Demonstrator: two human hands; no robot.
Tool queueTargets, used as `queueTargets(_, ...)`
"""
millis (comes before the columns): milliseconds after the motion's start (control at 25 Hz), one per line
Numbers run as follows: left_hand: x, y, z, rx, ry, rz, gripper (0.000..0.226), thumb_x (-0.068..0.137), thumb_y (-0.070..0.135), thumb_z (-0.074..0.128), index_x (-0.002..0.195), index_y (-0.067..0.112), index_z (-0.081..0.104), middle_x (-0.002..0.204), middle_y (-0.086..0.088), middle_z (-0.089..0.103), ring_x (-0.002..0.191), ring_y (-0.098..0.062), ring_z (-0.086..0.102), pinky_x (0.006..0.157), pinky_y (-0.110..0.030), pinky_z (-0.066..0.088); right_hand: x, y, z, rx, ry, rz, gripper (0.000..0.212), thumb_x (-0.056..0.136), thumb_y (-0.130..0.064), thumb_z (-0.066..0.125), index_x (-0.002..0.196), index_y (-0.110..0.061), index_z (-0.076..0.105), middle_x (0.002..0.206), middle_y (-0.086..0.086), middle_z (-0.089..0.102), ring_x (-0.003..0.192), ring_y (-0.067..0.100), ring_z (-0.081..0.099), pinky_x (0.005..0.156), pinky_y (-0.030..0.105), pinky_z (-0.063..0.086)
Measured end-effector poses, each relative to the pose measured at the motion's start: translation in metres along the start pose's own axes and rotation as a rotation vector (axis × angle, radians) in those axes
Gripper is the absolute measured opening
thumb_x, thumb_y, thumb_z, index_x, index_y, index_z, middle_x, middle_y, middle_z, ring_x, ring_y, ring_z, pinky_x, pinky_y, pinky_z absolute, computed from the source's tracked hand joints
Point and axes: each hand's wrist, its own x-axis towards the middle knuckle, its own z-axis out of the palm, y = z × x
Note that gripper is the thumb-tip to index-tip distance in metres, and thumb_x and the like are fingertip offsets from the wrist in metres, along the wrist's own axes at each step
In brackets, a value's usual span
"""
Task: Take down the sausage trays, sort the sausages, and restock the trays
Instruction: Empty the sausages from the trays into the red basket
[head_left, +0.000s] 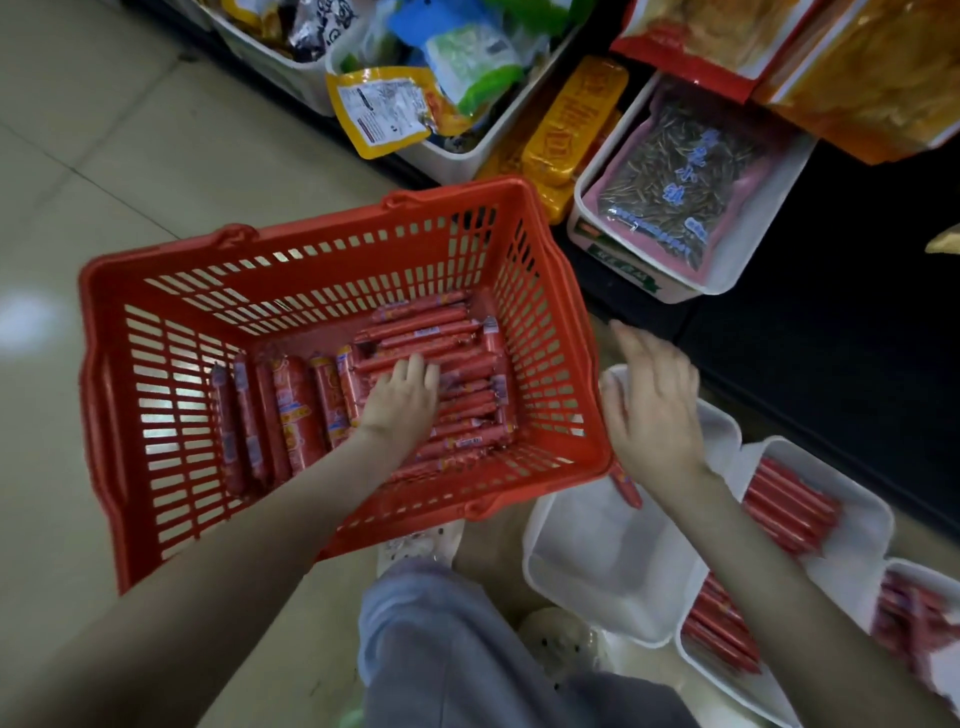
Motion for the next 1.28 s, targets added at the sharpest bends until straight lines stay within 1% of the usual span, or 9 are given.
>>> queueTargets(80, 0.005, 0.013, 0.011, -0.067, -0.207, 0.049, 0.068, 0.101, 0.044, 0.03, 0.151, 0.01, -0.001, 0.151, -0.022, 0.014, 0.138, -0.035, 0.023, 0.114, -0.044, 0.019, -0.028, 0.025, 0.018, -0.006, -0.123, 0.234, 0.054, 0.092, -0.031, 0.032, 0.137, -0.002, 0.041, 0.129, 0.021, 0.05, 0.115, 0.035, 0.044, 0.097, 0.046, 0.036)
queueTargets(160, 0.007, 0.02, 0.014, -0.102, -0.185, 0.09, 0.069, 0.101, 0.042, 0.03, 0.151, 0.016, -0.007, 0.157, -0.02, -0.003, 0.144, -0.034, 0.01, 0.117, -0.045, 0.007, -0.059, 0.051, 0.04, -0.037, -0.422, 0.522, 0.064, 0.091, -0.039, 0.03, 0.146, -0.005, 0.028, 0.14, 0.019, 0.04, 0.126, 0.036, 0.037, 0.101, 0.05, 0.035)
queueTargets(280, 0.013, 0.025, 0.022, -0.046, -0.107, 0.217, 0.074, 0.097, 0.017, 0.04, 0.15, 0.013, -0.012, 0.156, -0.011, -0.02, 0.146, -0.032, -0.007, 0.118, -0.04, 0.007, -0.101, 0.087, 0.074, -0.164, -0.766, 0.671, 0.065, 0.098, -0.03, 0.043, 0.151, -0.012, 0.008, 0.143, 0.015, 0.036, 0.128, 0.034, 0.036, 0.102, 0.047, 0.037)
queueTargets(400, 0.019, 0.019, 0.03, -0.134, -0.14, 0.279, 0.079, 0.092, 0.006, 0.049, 0.151, 0.007, -0.004, 0.158, -0.01, -0.01, 0.145, -0.035, -0.006, 0.116, -0.041, 0.024, -0.111, 0.104, 0.096, -0.048, -0.866, 0.726, 0.048, 0.098, -0.025, 0.044, 0.141, -0.011, 0.026, 0.128, 0.018, 0.05, 0.115, 0.038, 0.05, 0.094, 0.046, 0.043)
queueTargets(520, 0.019, 0.02, 0.031, -0.294, -0.061, 0.18, 0.06, 0.097, 0.012, 0.044, 0.15, 0.004, 0.017, 0.156, -0.021, 0.005, 0.138, -0.04, 0.016, 0.114, -0.049, 0.025, -0.108, 0.103, 0.109, -0.061, -0.857, 0.69, 0.033, 0.096, -0.02, 0.045, 0.125, -0.007, 0.038, 0.118, 0.018, 0.053, 0.108, 0.038, 0.054, 0.089, 0.044, 0.044)
queueTargets(720, 0.025, 0.029, 0.024, -0.058, -0.028, 0.093, 0.073, 0.094, 0.005, 0.034, 0.147, 0.003, -0.016, 0.147, -0.019, 0.022, 0.126, -0.032, 0.031, 0.105, -0.04, 0.029, -0.088, 0.095, 0.088, 0.001, -0.61, 0.776, 0.026, 0.092, -0.011, 0.048, 0.115, 0.001, 0.044, 0.114, 0.021, 0.052, 0.101, 0.041, 0.055, 0.081, 0.043, 0.045)
queueTargets(960, 0.012, -0.013, 0.027, 0.05, -0.143, 0.134, 0.068, 0.098, 0.029, 0.032, 0.151, 0.014, -0.008, 0.151, -0.011, 0.02, 0.131, -0.029, 0.029, 0.108, -0.041, 0.022, -0.062, 0.061, 0.009, 0.166, -0.285, 0.769, 0.018, 0.092, -0.013, 0.049, 0.109, -0.01, 0.042, 0.095, 0.009, 0.052, 0.064, 0.025, 0.051, 0.058, 0.03, 0.035)
queueTargets(1160, -0.01, -0.008, 0.004, -0.399, -0.252, 0.042, 0.07, 0.098, 0.049, 0.028, 0.152, 0.019, -0.005, 0.158, -0.01, 0.004, 0.142, -0.031, 0.014, 0.115, -0.045, 0.013, -0.02, 0.001, -0.04, 0.287, -0.056, 0.544, 0.027, 0.091, -0.009, 0.057, 0.116, -0.004, 0.049, 0.101, 0.0, 0.048, 0.073, -0.001, 0.041, 0.063, 0.008, 0.035)
queueTargets(1280, -0.032, -0.002, -0.047, -0.93, 0.054, -0.159, 0.05, 0.101, 0.033, 0.037, 0.144, 0.008, 0.037, 0.145, -0.014, 0.039, 0.134, -0.025, 0.034, 0.109, -0.027, 0.023, 0.01, -0.045, -0.046, 0.388, -0.081, 0.43, 0.027, 0.092, -0.012, 0.057, 0.118, -0.006, 0.05, 0.103, -0.001, 0.052, 0.083, -0.001, 0.046, 0.072, 0.003, 0.035)
